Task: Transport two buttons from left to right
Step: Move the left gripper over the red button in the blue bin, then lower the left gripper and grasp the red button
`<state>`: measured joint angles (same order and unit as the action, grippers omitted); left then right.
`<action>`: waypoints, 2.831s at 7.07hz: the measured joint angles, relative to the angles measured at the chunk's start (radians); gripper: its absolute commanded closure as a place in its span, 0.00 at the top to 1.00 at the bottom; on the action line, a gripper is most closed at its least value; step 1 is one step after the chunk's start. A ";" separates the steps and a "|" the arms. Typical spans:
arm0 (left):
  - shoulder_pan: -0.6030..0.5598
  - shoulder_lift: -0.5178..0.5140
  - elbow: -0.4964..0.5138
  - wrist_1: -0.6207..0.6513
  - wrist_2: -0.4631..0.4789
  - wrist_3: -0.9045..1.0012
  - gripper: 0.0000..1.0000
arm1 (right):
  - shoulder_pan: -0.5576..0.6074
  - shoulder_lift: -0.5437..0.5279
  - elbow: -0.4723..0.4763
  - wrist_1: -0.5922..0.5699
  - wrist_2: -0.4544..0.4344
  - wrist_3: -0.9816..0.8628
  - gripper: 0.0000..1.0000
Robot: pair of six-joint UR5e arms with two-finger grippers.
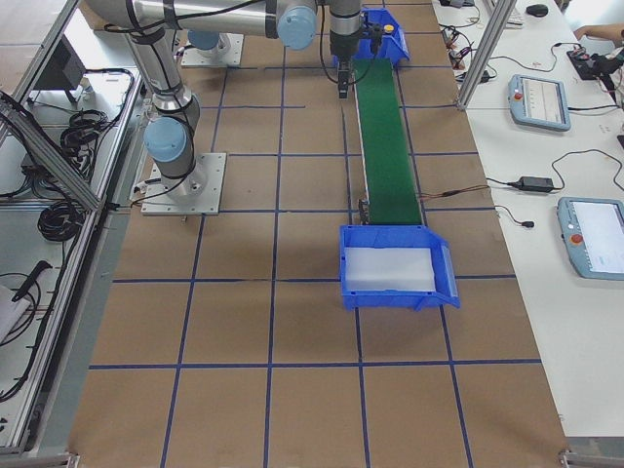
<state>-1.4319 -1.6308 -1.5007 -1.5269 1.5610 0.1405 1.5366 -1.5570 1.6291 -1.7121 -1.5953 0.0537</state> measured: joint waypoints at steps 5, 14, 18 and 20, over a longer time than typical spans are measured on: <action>0.048 -0.304 0.130 0.208 -0.005 0.054 1.00 | 0.000 0.000 0.001 0.002 -0.001 -0.002 1.00; 0.036 -0.317 -0.201 0.490 -0.021 -0.053 0.97 | 0.000 0.000 0.001 0.001 -0.001 -0.002 1.00; 0.036 -0.345 -0.234 0.492 -0.022 -0.054 0.94 | -0.001 0.000 0.002 0.000 0.000 -0.002 1.00; 0.036 -0.346 -0.233 0.488 -0.022 -0.051 0.23 | -0.001 0.000 0.001 0.001 0.000 -0.002 1.00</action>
<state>-1.3959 -1.9765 -1.7341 -1.0388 1.5387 0.0897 1.5356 -1.5570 1.6306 -1.7106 -1.5953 0.0521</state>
